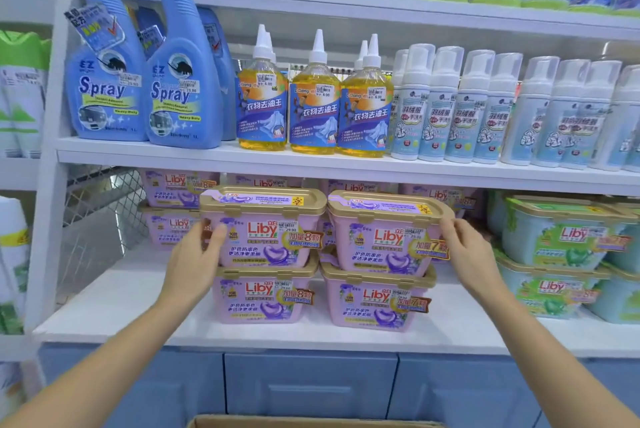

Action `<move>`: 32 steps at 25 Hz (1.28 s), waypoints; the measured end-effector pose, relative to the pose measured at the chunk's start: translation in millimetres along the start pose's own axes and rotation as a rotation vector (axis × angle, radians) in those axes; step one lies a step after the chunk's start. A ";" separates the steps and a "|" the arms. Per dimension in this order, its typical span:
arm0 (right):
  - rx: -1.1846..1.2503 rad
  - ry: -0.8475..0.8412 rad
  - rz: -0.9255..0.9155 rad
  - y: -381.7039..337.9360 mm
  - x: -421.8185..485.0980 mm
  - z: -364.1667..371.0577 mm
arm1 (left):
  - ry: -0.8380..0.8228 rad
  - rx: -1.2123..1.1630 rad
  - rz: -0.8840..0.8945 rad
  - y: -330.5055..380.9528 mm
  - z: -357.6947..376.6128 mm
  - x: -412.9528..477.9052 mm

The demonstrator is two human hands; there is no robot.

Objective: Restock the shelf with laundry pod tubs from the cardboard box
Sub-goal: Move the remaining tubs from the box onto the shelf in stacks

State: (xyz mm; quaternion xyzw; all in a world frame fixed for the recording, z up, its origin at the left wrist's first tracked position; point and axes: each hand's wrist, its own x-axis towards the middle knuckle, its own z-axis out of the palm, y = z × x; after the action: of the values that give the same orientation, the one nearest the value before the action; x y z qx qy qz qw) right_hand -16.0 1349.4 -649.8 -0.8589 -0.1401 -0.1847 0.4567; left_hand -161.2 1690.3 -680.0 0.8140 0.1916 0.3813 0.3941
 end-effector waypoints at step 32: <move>0.102 -0.084 0.084 85.7 -50.0 95.5 | -0.053 0.345 -0.017 -101.7 54.5 -30.2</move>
State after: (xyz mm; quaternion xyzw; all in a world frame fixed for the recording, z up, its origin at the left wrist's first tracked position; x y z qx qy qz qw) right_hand -7.5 1379.1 -784.0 -0.8466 -0.1323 -0.1219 0.5009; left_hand -139.5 1707.4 -796.0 0.8776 0.2506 0.3179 0.2569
